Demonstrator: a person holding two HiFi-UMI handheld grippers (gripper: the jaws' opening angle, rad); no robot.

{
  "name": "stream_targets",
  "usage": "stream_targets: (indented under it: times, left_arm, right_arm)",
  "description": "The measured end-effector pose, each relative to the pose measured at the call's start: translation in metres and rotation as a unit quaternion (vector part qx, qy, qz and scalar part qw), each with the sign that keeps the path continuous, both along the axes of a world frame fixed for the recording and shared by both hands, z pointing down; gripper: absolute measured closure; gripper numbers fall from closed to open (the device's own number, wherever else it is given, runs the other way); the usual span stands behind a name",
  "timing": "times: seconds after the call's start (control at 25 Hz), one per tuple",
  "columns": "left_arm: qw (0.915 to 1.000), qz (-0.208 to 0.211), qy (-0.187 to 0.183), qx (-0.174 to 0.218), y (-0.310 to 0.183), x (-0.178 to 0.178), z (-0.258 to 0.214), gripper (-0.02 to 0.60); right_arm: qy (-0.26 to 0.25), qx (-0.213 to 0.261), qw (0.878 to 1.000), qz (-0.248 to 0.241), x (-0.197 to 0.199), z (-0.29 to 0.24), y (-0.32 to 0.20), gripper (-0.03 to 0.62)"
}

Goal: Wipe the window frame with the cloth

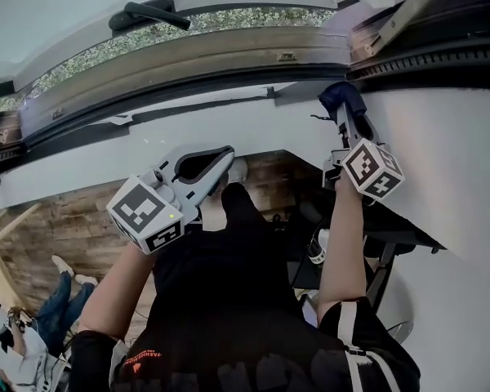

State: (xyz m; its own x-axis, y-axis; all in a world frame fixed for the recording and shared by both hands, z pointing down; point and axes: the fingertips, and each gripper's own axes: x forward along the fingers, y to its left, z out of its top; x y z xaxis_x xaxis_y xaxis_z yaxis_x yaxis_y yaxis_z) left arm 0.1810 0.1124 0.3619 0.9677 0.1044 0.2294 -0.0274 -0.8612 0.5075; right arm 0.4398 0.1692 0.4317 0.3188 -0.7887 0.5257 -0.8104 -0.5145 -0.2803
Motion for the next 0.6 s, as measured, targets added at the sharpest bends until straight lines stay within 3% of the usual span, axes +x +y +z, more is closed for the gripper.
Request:
stream_targets:
  times: [0.6]
  left_arm:
    - [0.9999,-0.009,0.006,-0.007,0.0,-0.006,0.002,0.563]
  right_arm:
    - [0.015,0.01,0.999,-0.043,-0.028,-0.016,-0.03,0.497]
